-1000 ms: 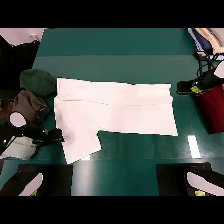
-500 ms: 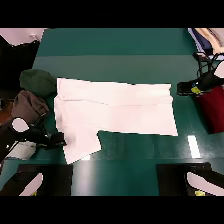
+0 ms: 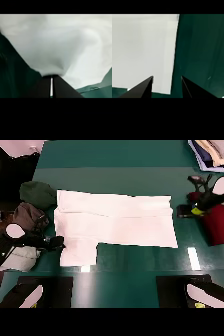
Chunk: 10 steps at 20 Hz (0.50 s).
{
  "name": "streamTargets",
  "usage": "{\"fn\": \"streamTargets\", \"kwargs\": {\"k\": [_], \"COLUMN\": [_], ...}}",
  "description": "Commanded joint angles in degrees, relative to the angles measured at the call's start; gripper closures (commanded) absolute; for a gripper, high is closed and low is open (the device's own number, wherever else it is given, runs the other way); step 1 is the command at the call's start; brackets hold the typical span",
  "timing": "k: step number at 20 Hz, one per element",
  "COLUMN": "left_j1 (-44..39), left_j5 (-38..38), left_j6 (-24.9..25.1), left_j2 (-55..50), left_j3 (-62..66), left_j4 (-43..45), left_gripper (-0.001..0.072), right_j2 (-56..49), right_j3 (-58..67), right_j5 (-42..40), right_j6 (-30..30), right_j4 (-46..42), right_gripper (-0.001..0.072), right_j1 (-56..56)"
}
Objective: Fold the shirts.
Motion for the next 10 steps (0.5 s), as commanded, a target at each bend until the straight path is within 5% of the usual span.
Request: {"fn": "streamTargets", "kwargs": {"k": [1, 10], "left_j1": [0.0, 0.0], "left_j5": [-2.3, -2.1], "left_j6": [2.2, 3.8], "left_j2": [0.1, 0.1], "left_j3": [4.1, 4.4], "left_j4": [-0.3, -2.6], "left_gripper": [0.0681, 0.068], "right_j2": [2.4, 3.0], "right_j3": [-9.7, -26.4], "right_j5": [-0.7, -8.7], "right_j6": [-0.7, -3.5], "right_j4": [0.1, 10.8], "right_gripper": [0.0297, 0.0298], "right_j1": [-3.0, -9.0]}}
